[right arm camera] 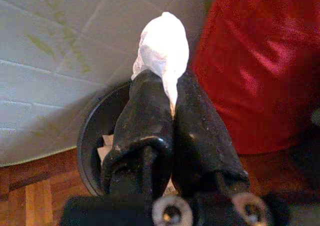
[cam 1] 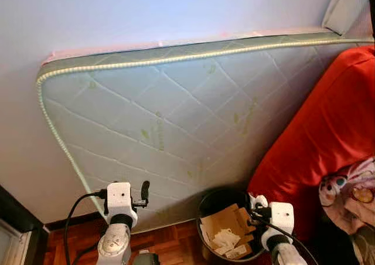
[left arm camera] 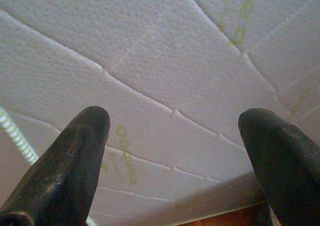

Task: Clean up the room

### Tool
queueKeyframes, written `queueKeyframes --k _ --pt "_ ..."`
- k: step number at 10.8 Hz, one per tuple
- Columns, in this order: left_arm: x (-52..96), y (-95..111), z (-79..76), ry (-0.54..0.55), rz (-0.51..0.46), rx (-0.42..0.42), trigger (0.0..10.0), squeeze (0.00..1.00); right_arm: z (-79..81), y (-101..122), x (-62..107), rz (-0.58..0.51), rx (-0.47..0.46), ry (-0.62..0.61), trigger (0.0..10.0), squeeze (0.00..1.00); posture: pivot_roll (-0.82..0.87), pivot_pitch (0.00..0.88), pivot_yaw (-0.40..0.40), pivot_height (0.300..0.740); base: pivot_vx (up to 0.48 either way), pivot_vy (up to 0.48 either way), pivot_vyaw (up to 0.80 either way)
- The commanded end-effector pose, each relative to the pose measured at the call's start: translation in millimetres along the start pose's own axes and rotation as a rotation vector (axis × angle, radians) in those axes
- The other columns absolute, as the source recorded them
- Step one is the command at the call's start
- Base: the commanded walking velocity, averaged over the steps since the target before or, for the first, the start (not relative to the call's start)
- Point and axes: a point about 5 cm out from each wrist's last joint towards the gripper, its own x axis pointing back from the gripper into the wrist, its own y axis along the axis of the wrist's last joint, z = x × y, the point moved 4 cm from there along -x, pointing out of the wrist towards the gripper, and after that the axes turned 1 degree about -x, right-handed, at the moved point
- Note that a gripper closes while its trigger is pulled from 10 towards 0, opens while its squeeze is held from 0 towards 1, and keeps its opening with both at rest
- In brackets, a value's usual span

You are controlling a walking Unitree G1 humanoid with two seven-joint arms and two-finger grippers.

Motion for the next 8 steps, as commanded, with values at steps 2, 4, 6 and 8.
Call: queueKeyframes --k 2,4,6,8 --pt "-4.9 4.6 -2.1 -0.01 -0.005 0.008 10.0 0.0 -2.1 2.3 -4.6 0.019 0.012 -0.013 10.0 0.0 -0.06 0.0 -0.028 0.65 0.0 0.0 0.0" --pt "-6.6 6.3 -2.8 -0.012 -0.009 0.01 10.0 0.0 -3.1 1.8 -7.0 0.042 0.026 -0.026 10.0 0.0 -0.06 0.0 -0.026 0.64 0.0 0.0 0.0" --pt "-6.1 6.3 -3.0 -0.015 -0.01 0.011 10.0 0.0 -2.9 4.1 -6.1 0.016 0.012 -0.022 10.0 0.0 -0.06 0.0 -0.027 0.625 0.0 0.0 0.0" --pt "-5.4 5.8 -2.9 -0.016 -0.008 0.011 10.0 0.0 -2.9 3.6 -5.6 0.017 0.015 -0.02 10.0 0.0 -0.06 0.0 -0.028 0.625 0.0 0.0 0.0"
